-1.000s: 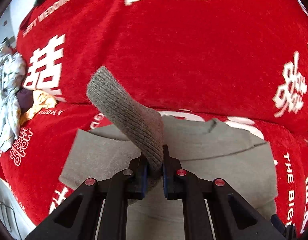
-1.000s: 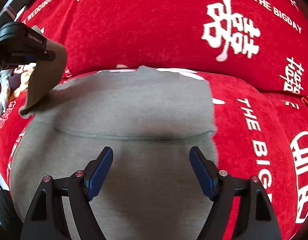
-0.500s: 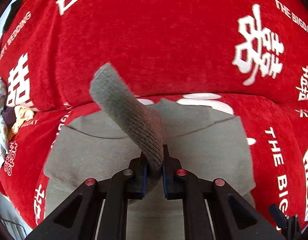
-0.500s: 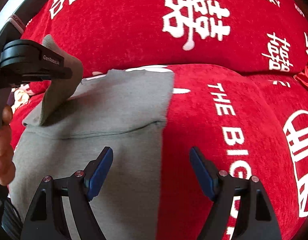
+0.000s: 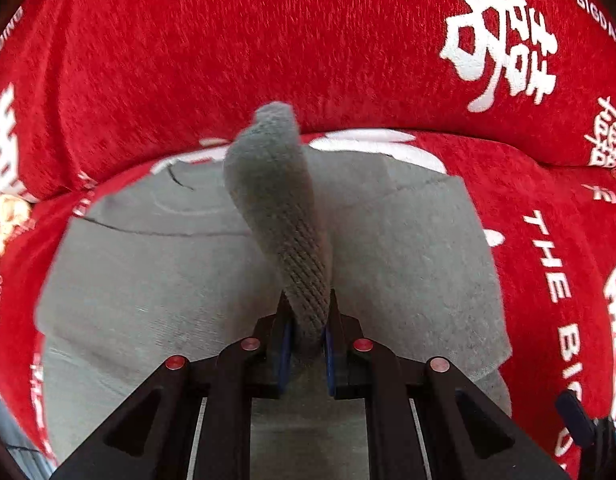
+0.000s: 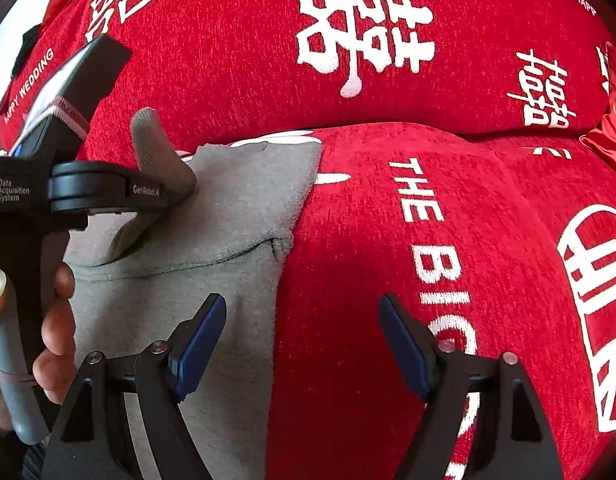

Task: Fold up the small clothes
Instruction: 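Lift the held sleeve with the left gripper and fold it across the sweater body, then open the left gripper to lay the sleeve on the sweater, then grasp the folded sleeve edge with the right gripper and straighten it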

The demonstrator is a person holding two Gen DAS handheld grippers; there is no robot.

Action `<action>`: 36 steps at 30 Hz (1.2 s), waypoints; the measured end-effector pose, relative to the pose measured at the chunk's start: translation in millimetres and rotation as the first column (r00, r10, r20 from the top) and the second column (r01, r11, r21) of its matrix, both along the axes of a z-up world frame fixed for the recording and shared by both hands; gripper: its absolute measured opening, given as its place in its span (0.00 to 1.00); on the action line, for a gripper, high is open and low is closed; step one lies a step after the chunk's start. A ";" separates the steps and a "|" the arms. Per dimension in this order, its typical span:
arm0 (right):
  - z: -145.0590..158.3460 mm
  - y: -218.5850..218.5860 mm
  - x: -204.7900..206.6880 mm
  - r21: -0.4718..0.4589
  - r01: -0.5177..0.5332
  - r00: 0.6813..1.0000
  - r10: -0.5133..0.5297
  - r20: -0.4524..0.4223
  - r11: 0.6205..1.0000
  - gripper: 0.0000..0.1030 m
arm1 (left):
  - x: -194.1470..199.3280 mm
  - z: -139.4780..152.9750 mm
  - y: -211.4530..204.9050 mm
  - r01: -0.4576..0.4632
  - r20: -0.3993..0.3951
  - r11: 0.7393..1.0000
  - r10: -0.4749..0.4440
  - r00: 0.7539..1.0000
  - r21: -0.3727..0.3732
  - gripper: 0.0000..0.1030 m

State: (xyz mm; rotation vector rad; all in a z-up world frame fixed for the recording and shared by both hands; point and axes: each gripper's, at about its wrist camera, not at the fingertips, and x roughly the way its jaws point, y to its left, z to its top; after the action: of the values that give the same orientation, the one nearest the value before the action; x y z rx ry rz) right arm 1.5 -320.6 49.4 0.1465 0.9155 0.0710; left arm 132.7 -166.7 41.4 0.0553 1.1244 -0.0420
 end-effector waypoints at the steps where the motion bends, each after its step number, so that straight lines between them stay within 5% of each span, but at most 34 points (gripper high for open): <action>1: 0.1 0.0 0.0 -0.001 0.000 1.000 0.000 0.000 1.000 0.79 | 0.5 -3.0 1.3 0.004 -0.011 1.000 -0.004 1.000 -0.021 0.13; 4: 0.1 0.8 0.6 -0.002 -0.002 1.000 0.002 0.002 1.000 0.79 | 2.2 -8.1 10.8 0.010 -0.038 0.995 -0.014 0.999 -0.097 0.21; 7: -3.2 2.8 1.4 -0.003 -0.007 1.000 0.007 -0.001 1.000 0.79 | 2.6 -6.8 18.9 0.021 -0.047 0.979 -0.031 0.998 -0.205 0.89; 8: -4.2 3.5 1.3 -0.004 -0.008 1.000 0.008 -0.002 1.000 0.79 | -1.0 -1.2 21.5 0.002 -0.008 0.979 -0.004 1.000 -0.205 0.92; 17: -2.6 0.9 1.1 0.046 -0.027 1.000 0.026 0.012 0.999 0.79 | -24.6 19.9 33.0 0.102 0.068 0.965 -0.088 0.994 -0.244 0.92; 23: 10.9 1.4 32.6 0.238 -0.048 0.999 0.047 0.009 0.970 0.79 | -23.3 9.3 80.9 -0.005 0.051 0.980 0.015 0.999 -0.199 0.92; 28: 2.3 8.2 70.4 0.446 -0.047 0.994 0.086 -0.069 0.894 0.78 | -27.3 -4.4 96.9 -0.041 0.034 0.986 0.047 0.998 -0.165 0.92; 36: -26.9 17.1 108.4 0.595 0.055 0.974 0.089 -0.209 0.802 0.73 | -37.2 -19.5 91.7 0.005 0.070 0.996 0.001 0.998 -0.086 0.92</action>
State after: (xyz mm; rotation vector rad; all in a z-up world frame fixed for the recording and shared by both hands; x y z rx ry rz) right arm 110.0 -303.6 22.5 0.7543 1.1021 0.3718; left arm 95.5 -75.1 21.9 -0.0190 1.0516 -0.0897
